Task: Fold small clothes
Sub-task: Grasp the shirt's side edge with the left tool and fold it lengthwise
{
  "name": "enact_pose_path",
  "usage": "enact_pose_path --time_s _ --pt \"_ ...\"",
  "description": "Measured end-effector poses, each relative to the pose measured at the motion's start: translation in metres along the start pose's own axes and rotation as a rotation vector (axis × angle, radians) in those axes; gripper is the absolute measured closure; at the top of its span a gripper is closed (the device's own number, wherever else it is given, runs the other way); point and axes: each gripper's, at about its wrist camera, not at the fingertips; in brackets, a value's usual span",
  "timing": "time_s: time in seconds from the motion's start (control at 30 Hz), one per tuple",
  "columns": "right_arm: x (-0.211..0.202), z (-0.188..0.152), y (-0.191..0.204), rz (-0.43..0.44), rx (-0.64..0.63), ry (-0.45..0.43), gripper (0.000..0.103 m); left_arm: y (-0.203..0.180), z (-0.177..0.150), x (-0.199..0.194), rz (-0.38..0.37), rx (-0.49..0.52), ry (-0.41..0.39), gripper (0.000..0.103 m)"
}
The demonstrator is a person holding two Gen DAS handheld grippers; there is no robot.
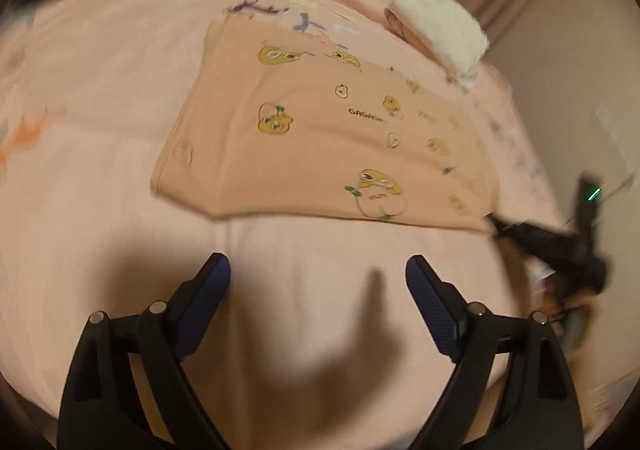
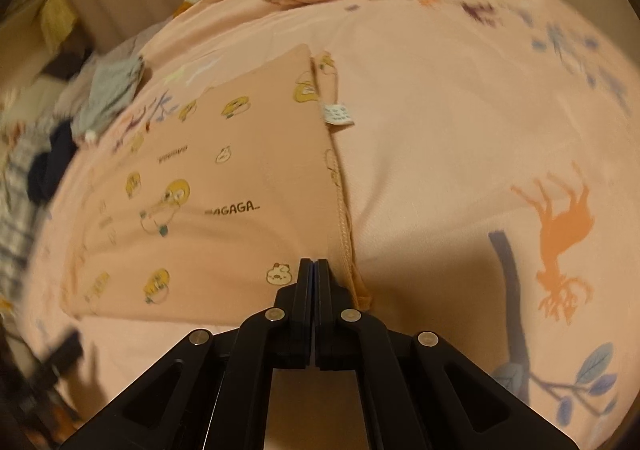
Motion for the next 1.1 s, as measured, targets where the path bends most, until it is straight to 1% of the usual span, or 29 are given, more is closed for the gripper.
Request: enact_pose_path --time_s 0.03,0.07,0.13,0.17,0.2,0.27,0.3,0.33,0.4,0.47,0.5,0.57,0.63,0.7,0.77,0.8,0.87,0.9,0.93,0.97,1.0,1.03,1.07,1.1 --pt "-0.001 0.002 -0.005 0.03 0.041 0.008 0.103 0.009 0.001 0.0 -0.063 -0.075 0.041 0.014" --pt "-0.001 0.003 -0.008 0.051 0.065 0.013 0.103 0.019 0.003 0.001 -0.148 -0.168 0.091 0.014" --pt "-0.003 0.005 -0.014 0.113 0.12 0.022 0.092 0.031 0.005 0.006 -0.267 -0.284 0.161 0.014" --pt "-0.003 0.005 -0.015 0.151 0.145 0.023 0.082 0.036 0.007 0.01 -0.294 -0.321 0.174 0.015" --pt "-0.004 0.003 -0.016 0.181 0.161 0.02 0.075 0.04 0.011 0.015 -0.301 -0.348 0.172 0.016" --pt "-0.004 0.001 -0.012 0.202 0.165 0.017 0.07 0.046 0.017 0.024 -0.312 -0.402 0.161 0.02" --pt "-0.003 0.001 -0.008 0.19 0.15 0.017 0.068 0.048 0.021 0.028 -0.323 -0.43 0.154 0.021" --pt "-0.002 0.0 -0.001 0.161 0.115 0.023 0.067 0.048 0.027 0.031 -0.334 -0.444 0.142 0.021" --pt "0.0 -0.002 0.013 0.115 0.048 0.036 0.061 0.047 0.038 0.036 -0.321 -0.449 0.119 0.022" --pt "0.002 -0.001 0.025 0.086 0.0 0.05 0.049 0.042 0.047 0.042 -0.301 -0.457 0.11 0.022" --pt "0.002 0.0 0.027 0.081 -0.008 0.058 0.045 0.041 0.051 0.045 -0.298 -0.471 0.102 0.022" --pt "0.003 0.006 0.032 0.087 -0.002 0.085 0.045 0.04 0.06 0.051 -0.298 -0.499 0.092 0.022" --pt "0.0 0.014 0.036 0.135 0.017 0.101 0.045 0.039 0.068 0.055 -0.295 -0.502 0.09 0.023" --pt "-0.006 0.022 0.04 0.183 0.028 0.085 0.045 0.041 0.073 0.057 -0.292 -0.503 0.089 0.023" --pt "-0.016 0.032 0.048 0.231 0.026 0.04 0.045 0.045 0.077 0.058 -0.293 -0.523 0.079 0.026" --pt "-0.019 0.036 0.05 0.249 0.023 0.024 0.045 0.047 0.078 0.058 -0.292 -0.548 0.071 0.027" --pt "-0.018 0.045 0.06 0.279 0.012 0.009 0.045 0.056 0.08 0.059 -0.303 -0.616 0.031 0.035" --pt "-0.014 0.049 0.067 0.286 -0.001 0.009 0.045 0.058 0.079 0.058 -0.315 -0.637 0.015 0.035" --pt "-0.007 0.052 0.075 0.291 -0.028 0.011 0.051 0.06 0.08 0.058 -0.329 -0.644 0.001 0.036" --pt "0.0 0.054 0.081 0.284 -0.05 0.018 0.062 0.059 0.082 0.061 -0.319 -0.635 -0.005 0.043" --pt "0.008 0.055 0.088 0.273 -0.072 0.033 0.072 0.058 0.084 0.063 -0.292 -0.626 -0.006 0.047" --pt "0.017 0.055 0.093 0.268 -0.096 0.054 0.077 0.057 0.085 0.064 -0.26 -0.616 -0.006 0.054" --pt "0.028 0.056 0.098 0.272 -0.105 0.069 0.085 0.055 0.087 0.065 -0.241 -0.604 -0.015 0.06" --pt "0.039 0.056 0.102 0.277 -0.106 0.083 0.09 0.053 0.088 0.064 -0.217 -0.589 -0.028 0.064"
Point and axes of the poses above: each gripper's, at about its wrist camera, not at the fingertips, and x roughly the way its jaws point, y to its left, z to its top, and after that the axes turned 14 degrees about z, right-handed
